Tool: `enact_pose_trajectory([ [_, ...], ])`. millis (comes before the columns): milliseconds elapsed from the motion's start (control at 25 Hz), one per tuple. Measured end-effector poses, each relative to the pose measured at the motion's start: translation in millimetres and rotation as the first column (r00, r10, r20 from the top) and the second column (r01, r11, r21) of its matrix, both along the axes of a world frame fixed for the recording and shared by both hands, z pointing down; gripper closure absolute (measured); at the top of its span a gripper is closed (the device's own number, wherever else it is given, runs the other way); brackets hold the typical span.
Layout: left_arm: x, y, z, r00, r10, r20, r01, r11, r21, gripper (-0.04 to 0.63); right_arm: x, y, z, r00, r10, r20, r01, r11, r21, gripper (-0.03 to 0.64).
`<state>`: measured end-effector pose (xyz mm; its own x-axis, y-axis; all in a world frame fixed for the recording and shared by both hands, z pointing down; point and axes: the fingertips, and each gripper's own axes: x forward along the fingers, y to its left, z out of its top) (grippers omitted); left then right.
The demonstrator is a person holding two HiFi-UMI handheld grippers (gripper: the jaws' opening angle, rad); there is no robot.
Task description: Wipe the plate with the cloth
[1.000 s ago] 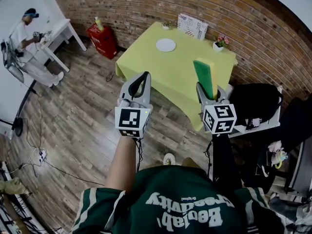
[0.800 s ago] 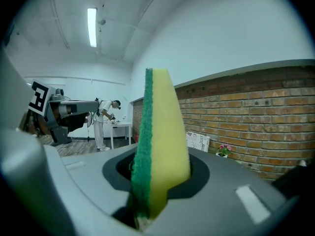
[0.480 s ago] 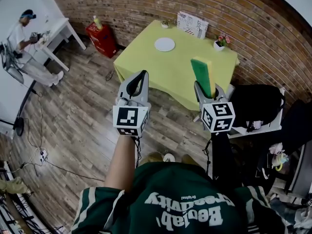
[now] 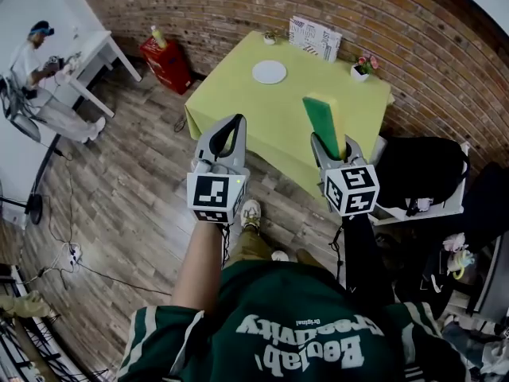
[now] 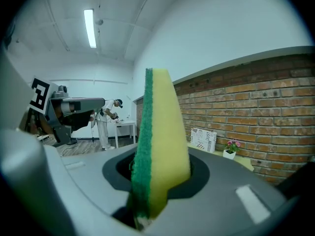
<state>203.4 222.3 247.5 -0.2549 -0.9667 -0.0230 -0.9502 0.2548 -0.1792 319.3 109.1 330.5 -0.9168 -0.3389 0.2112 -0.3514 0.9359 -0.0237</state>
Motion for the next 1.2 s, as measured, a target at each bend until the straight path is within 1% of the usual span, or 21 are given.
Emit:
enact_pose_trajectory([
  [280, -24.6, -23.9, 3.9, 1.000, 0.011, -0.004, -0.011, 1.000, 0.004, 0.589, -27.2, -13.2, -2.7, 0.997, -0.066, 0.051, 0.067, 0.998, -0.019, 0.482],
  [400, -41.0, -37.1, 6.6, 1.000, 0.014, -0.019, -0.014, 1.000, -0.001, 0.589, -42.9, -23.0, -4.8, 0.997, -0.072, 0.033, 0.073, 0.997, -0.003, 0.482],
  [520, -57.1, -53.7, 5.2, 0.999, 0.027, -0.028, -0.027, 1.000, 0.007, 0.589, -57.1, -33.9, -4.1, 0.997, -0.075, 0.023, 0.075, 0.997, -0.005, 0.482],
  [720, -90.9, -80.2, 5.9, 0.999, 0.047, -0.025, -0.047, 0.999, 0.013, 0.589, -87.7, -57.6, 9.2, 0.997, -0.058, -0.052, 0.060, 0.997, 0.039, 0.485],
  [1040, -153.3, -131.9, 2.0, 0.996, 0.093, -0.018, -0.092, 0.995, 0.024, 0.589, -145.0, -106.7, 8.6, 0.999, 0.003, -0.046, 0.000, 0.998, 0.057, 0.485],
  [1200, -187.2, -165.4, 4.8, 0.991, 0.130, -0.029, -0.129, 0.992, 0.009, 0.589, -180.8, -131.3, 7.6, 0.999, 0.020, -0.043, -0.018, 0.999, 0.040, 0.485],
])
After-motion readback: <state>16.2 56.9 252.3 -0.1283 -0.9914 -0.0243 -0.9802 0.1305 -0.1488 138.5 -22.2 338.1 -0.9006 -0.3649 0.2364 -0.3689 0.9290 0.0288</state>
